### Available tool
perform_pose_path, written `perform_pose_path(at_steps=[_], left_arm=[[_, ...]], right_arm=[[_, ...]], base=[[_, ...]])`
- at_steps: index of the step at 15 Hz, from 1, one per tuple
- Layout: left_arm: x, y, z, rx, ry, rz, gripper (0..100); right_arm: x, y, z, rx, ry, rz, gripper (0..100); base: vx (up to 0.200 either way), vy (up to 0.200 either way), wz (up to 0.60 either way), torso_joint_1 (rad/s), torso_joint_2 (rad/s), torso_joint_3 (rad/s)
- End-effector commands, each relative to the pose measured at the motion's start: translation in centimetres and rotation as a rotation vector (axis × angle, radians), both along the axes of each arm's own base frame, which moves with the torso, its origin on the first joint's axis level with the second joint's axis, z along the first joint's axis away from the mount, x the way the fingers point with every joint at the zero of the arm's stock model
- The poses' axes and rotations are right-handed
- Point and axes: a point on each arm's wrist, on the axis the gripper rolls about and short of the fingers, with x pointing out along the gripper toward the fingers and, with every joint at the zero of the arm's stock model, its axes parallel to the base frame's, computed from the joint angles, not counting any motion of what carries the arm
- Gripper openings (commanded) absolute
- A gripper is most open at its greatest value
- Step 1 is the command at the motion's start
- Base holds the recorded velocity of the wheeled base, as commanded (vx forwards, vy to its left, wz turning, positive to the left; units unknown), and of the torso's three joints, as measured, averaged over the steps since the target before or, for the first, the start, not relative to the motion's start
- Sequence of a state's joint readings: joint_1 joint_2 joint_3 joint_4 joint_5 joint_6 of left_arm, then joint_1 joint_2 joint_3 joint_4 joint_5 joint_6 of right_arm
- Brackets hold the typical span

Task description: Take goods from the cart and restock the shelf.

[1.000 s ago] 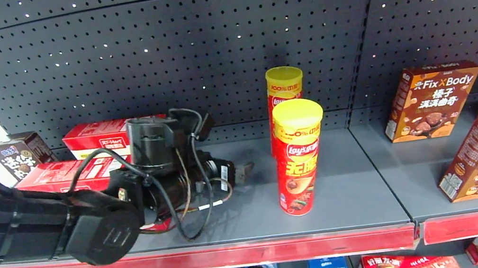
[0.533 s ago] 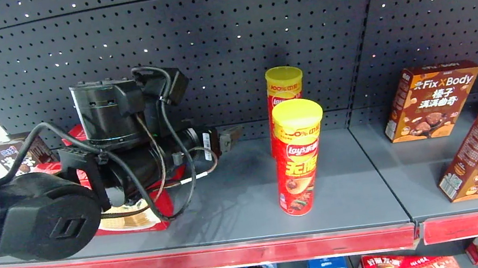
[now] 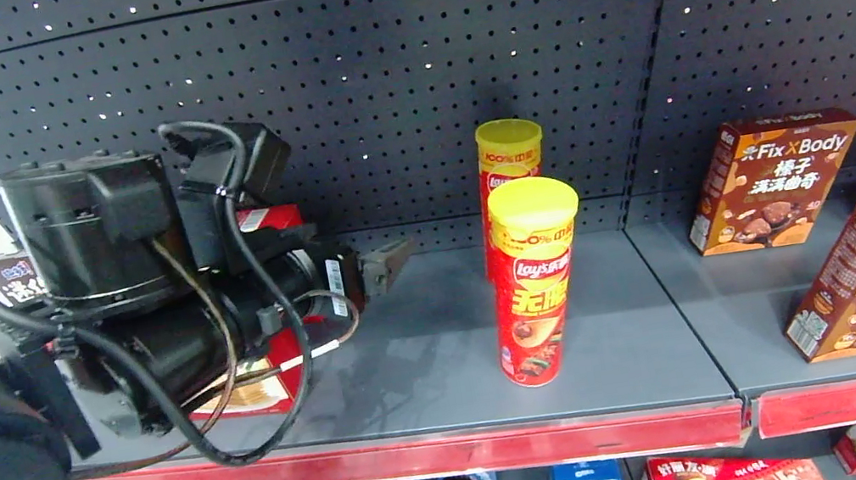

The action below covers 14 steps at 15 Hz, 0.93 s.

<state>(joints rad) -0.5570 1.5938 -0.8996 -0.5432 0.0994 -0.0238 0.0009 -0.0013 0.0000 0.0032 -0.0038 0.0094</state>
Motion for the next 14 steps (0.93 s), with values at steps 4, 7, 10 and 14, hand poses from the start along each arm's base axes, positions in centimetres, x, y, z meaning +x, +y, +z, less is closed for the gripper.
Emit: perform_pose_path(at_steps=[4, 7, 10, 14], left_arm=[[-5.7, 4.9, 1.1, -0.115, -0.025, 0.114, 100], [-9.8, 7.3, 3.2, -0.162, -0.119, 0.155, 100], [-16.2, 11.9, 0.0, -0.143, -0.095, 0.267, 100], [-24.0, 15.4, -10.3, -0.104, -0.033, 0.401, 100]], right_arm=[[0.0, 0.0, 0.0, 0.000, 0.001, 0.001, 100], [0.0, 0.0, 0.0, 0.000, 0.001, 0.001, 100], [0.0, 0.0, 0.0, 0.000, 0.001, 0.001, 100], [0.0, 0.0, 0.0, 0.000, 0.001, 0.001, 100]], base=[[0.000, 0.000, 0.00, 0.000, 0.00, 0.000], [0.000, 0.000, 0.00, 0.000, 0.00, 0.000], [0.000, 0.000, 0.00, 0.000, 0.00, 0.000], [0.000, 0.000, 0.00, 0.000, 0.00, 0.000]])
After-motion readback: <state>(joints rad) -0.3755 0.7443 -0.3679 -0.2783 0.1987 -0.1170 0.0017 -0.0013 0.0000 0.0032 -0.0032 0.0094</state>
